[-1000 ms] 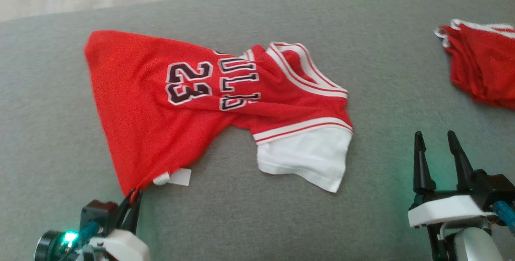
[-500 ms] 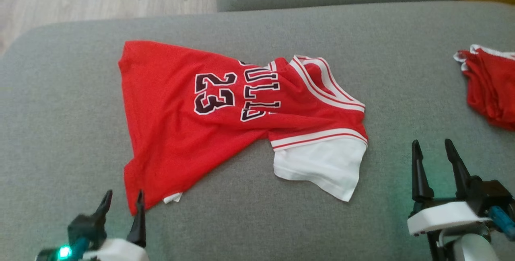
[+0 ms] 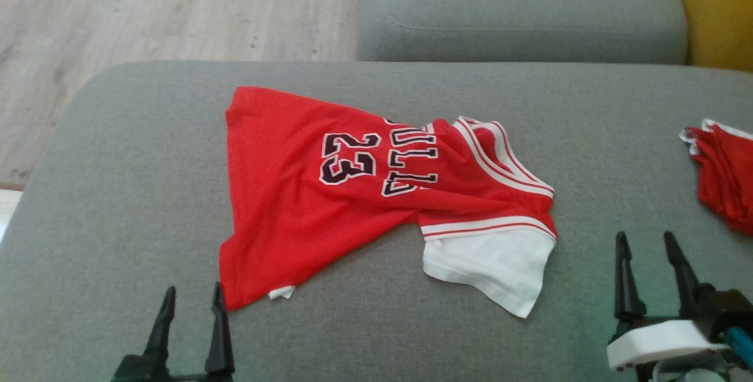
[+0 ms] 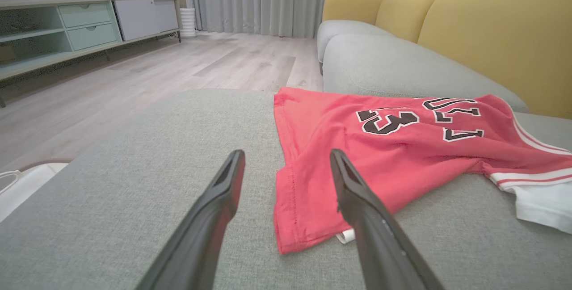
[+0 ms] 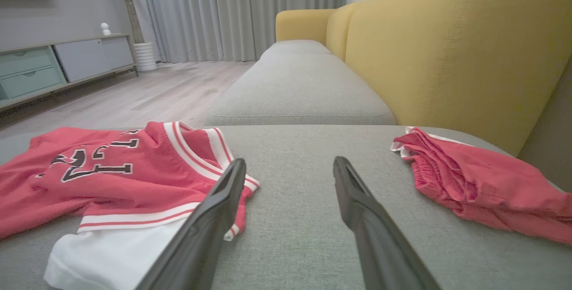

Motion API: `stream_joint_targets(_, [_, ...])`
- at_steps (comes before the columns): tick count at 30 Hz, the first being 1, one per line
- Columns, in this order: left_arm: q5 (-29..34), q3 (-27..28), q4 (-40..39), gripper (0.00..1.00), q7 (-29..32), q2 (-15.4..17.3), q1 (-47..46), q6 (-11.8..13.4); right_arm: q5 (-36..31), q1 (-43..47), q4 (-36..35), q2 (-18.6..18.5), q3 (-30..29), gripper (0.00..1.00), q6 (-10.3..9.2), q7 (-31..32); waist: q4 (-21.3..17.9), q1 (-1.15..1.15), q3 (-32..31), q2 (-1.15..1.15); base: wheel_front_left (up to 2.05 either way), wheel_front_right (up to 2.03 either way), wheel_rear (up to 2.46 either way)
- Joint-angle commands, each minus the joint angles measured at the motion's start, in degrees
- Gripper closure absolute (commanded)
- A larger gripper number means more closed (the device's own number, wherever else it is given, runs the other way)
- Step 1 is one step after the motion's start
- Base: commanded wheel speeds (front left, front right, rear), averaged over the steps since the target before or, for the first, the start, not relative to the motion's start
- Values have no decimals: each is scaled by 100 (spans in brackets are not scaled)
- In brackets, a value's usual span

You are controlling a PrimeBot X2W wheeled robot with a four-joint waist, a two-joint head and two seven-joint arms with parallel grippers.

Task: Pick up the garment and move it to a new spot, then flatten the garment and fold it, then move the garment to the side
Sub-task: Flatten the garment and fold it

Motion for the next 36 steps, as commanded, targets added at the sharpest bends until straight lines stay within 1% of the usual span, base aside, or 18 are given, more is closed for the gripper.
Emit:
stream_joint_targets(1, [306,415,-159,0,-67,-111,-114,-162,59,-60,-151,-36,197,0,39,-62,103,1,-75,0,0,0,0])
stream_joint_targets(5, [937,915,-122,0,-67,-588,-3,-678,197,-45,-53,-36,316,0,39,-62,112,1,-108,0,0,0,0])
stream_joint_targets(7, [1096,1183,13,0,-68,-823,65,-917,243,-28,49,-36,422,0,39,-62,73,1,-115,0,0,0,0])
stream_joint_targets(10, [1285,1472,315,0,-68,-1091,99,-1318,263,-15,175,-36,554,0,39,-62,7,1,-109,0,0,0,0])
stream_joint_targets(14, [1511,1786,581,0,-68,-1312,23,-1779,295,-4,223,-36,690,0,39,-62,-61,1,-85,0,0,0,0])
stream_joint_targets(15, [1511,1786,581,0,-68,-1312,23,-1779,295,-4,223,-36,690,0,39,-62,-61,1,-85,0,0,0,0])
stream_joint_targets(16, [1567,1862,629,0,-68,-1352,-19,-1870,313,1,220,-36,713,0,39,-62,-75,1,-77,0,0,0,0])
stream_joint_targets(17, [1670,2010,707,0,-68,-1419,-107,-2038,348,18,221,-36,755,0,39,-62,-110,1,-61,0,0,0,0])
stream_joint_targets(18, [1725,2075,745,0,-68,-1445,-150,-2111,365,26,222,-36,766,0,39,-62,-131,1,-54,0,0,0,0])
stream_joint_targets(21, [1867,2232,864,0,-68,-1508,-268,-2287,395,44,215,-36,789,0,39,-62,-197,1,-35,0,0,0,0])
stream_joint_targets(25, [2007,2411,1030,0,-68,-1558,-377,-2430,411,42,225,-36,825,0,39,-62,-298,1,-36,0,0,0,0])
stream_joint_targets(36, [2252,2593,1317,0,-69,-1626,-449,-2619,426,55,267,-36,870,0,39,-62,-411,1,-60,0,0,0,0])
